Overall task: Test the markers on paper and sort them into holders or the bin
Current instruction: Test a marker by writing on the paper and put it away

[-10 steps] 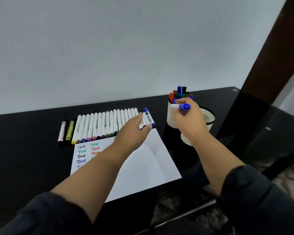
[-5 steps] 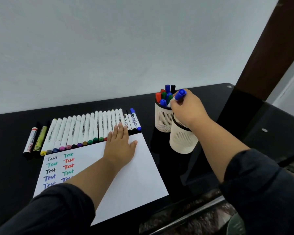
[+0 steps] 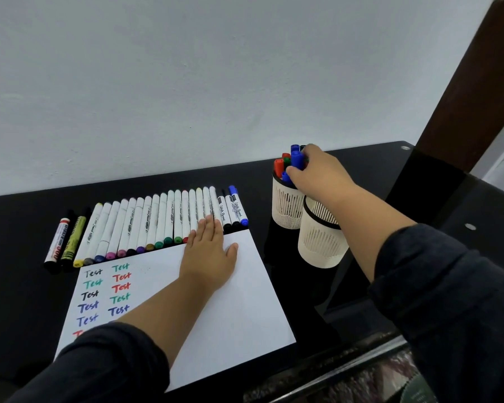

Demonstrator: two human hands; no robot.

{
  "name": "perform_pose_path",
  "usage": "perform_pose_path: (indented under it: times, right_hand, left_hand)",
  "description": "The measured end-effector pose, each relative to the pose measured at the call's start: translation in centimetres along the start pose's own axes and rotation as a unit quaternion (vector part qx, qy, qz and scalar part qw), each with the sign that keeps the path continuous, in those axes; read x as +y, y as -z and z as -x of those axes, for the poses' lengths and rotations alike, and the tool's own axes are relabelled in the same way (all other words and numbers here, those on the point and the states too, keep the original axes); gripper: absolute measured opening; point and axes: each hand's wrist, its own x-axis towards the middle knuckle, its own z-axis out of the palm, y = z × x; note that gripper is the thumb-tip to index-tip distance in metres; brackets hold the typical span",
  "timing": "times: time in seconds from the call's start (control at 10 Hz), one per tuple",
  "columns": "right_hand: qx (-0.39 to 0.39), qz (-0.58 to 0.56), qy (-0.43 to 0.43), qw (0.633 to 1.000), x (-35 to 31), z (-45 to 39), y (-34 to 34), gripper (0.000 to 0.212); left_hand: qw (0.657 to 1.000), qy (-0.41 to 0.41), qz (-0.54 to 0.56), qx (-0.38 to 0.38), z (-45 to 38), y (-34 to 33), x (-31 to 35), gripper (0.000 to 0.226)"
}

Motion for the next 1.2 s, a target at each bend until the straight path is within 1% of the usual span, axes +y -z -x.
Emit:
perform_pose_path:
  times: [0.1, 0.2, 0.3, 0.5, 0.6, 0.7, 0.8, 0.9, 1.0, 1.1, 1.2]
  right_hand:
    - [0.014, 0.013, 0.039, 0.999, 0.1, 0.3, 0.0, 0.043]
    - [0.014, 0.042, 0.073, 0.996, 0.3, 0.5, 0.3, 0.041]
    - [0.011, 0.059, 0.090, 0.994, 0.1, 0.5, 0.9, 0.032]
    - [0.010, 0.074, 0.091, 0.993, -0.1, 0.1, 1.2, 0.012]
    - [-0.027, 0.117, 0.096, 0.988, -0.1, 0.0, 1.1, 0.033]
    - [-0.053, 0.141, 0.096, 0.984, -0.3, -0.3, 1.2, 0.037]
    - [-0.030, 0.152, 0.098, 0.983, -0.4, -0.6, 0.9, 0.032]
    - [-0.036, 0.207, 0.102, 0.972, -0.9, -1.1, 0.7, 0.031]
    - [-0.062, 0.246, 0.096, 0.962, -1.5, -1.5, 0.6, 0.030]
    - [-0.054, 0.209, 0.087, 0.973, -1.1, -1.6, 0.6, 0.028]
    - [-0.029, 0.148, 0.070, 0.986, -0.6, -1.5, 0.8, 0.026]
  left_hand:
    - [1.000, -0.001, -0.002, 0.002, 0.0, 0.0, -0.1, 0.065]
    - [1.000, -0.001, -0.002, 0.001, -0.1, 0.0, -0.2, 0.065]
    - [1.000, -0.001, -0.002, 0.000, -0.2, 0.0, -0.1, 0.065]
    - [1.000, -0.002, -0.002, 0.001, -0.1, -0.1, -0.1, 0.065]
    - [1.000, -0.002, 0.001, 0.000, -0.1, -0.2, -0.1, 0.065]
    - [1.000, -0.003, 0.003, 0.002, -0.1, -0.1, -0.1, 0.065]
    - [1.000, -0.002, 0.004, 0.002, -0.2, -0.1, -0.1, 0.065]
    - [1.000, -0.003, 0.005, 0.000, -0.2, -0.1, -0.1, 0.065]
    - [1.000, -0.003, 0.005, -0.001, -0.2, -0.1, -0.1, 0.064]
    - [1.000, -0.003, 0.006, 0.002, -0.2, -0.2, -0.2, 0.065]
    - [1.000, -0.004, 0.008, 0.006, -0.2, -0.2, -0.2, 0.065]
